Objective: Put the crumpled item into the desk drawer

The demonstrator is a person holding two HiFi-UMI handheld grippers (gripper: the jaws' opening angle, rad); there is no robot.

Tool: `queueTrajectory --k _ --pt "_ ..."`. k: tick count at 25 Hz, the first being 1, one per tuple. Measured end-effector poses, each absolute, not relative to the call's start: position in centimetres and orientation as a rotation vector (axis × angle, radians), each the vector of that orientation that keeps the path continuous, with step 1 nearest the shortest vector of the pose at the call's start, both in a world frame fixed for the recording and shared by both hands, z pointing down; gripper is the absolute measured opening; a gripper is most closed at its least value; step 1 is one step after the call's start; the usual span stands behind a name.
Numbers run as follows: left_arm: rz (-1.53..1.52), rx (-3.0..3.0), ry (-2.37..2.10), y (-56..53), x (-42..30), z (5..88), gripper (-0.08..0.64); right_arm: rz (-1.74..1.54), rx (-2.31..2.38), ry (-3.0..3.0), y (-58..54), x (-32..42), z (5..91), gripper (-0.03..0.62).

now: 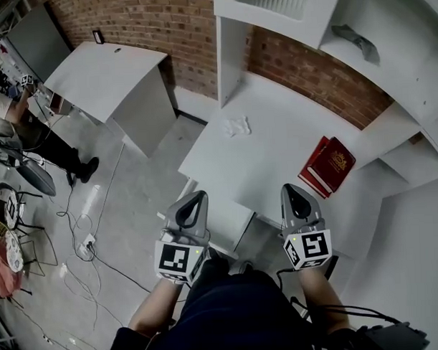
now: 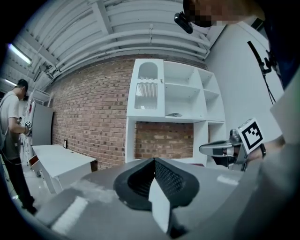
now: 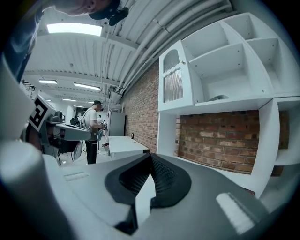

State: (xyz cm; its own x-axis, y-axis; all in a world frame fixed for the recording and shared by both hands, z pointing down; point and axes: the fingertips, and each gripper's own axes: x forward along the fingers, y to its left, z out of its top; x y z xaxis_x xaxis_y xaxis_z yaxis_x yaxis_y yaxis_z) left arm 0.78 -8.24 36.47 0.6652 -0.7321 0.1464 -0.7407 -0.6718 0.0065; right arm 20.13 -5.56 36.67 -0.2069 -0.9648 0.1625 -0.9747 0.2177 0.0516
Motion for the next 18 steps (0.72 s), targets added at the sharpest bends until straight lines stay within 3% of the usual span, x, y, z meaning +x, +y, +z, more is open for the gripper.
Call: queueTrajectory --k 18 --pt "0.327 2.649 -1.342 -14.6 -3.9 42.4 0.002 0.021 1.608 -2.191 -17.4 18.8 43.0 0.016"
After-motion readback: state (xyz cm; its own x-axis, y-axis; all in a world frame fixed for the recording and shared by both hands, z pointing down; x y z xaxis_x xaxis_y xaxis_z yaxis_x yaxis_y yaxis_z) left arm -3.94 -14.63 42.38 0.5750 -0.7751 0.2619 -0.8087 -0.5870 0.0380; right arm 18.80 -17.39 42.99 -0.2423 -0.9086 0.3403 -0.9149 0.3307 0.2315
